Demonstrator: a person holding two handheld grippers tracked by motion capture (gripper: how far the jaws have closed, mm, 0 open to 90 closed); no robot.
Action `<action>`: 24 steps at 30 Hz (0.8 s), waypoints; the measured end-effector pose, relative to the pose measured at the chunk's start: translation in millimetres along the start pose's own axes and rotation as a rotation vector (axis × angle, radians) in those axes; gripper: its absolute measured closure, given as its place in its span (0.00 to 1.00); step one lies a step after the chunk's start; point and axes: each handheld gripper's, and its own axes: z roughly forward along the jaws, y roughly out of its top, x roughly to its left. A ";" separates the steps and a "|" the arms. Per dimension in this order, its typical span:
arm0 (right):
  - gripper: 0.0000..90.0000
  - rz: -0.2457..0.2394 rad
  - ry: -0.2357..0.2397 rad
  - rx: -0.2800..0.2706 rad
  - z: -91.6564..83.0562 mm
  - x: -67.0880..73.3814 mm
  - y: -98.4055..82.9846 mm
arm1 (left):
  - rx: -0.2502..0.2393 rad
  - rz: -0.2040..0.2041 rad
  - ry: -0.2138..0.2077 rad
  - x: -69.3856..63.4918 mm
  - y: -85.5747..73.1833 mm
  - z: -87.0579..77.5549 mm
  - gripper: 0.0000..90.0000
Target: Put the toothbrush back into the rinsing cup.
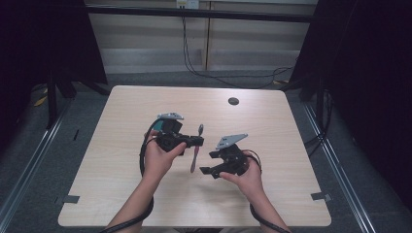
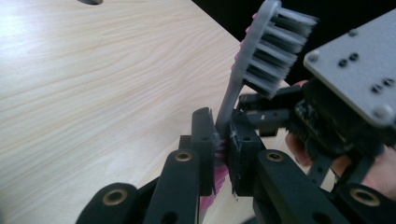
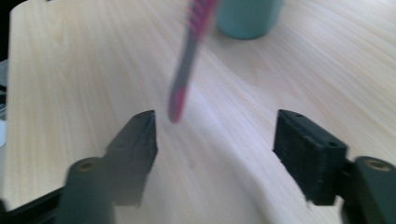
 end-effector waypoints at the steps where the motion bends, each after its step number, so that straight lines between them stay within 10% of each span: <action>1: 0.26 0.016 -0.014 -0.007 -2.3 -2.8 -2.4 | -0.001 0.004 0.004 0.6 0.4 -1.7 0.92; 13: 0.16 0.110 -0.189 0.065 -10.2 -28.8 -45.3 | -0.001 0.020 0.037 3.7 5.6 -15.8 0.92; 24: 0.16 0.101 -0.218 0.076 -11.5 -36.5 -63.9 | 0.005 0.030 0.058 5.9 10.8 -25.2 0.92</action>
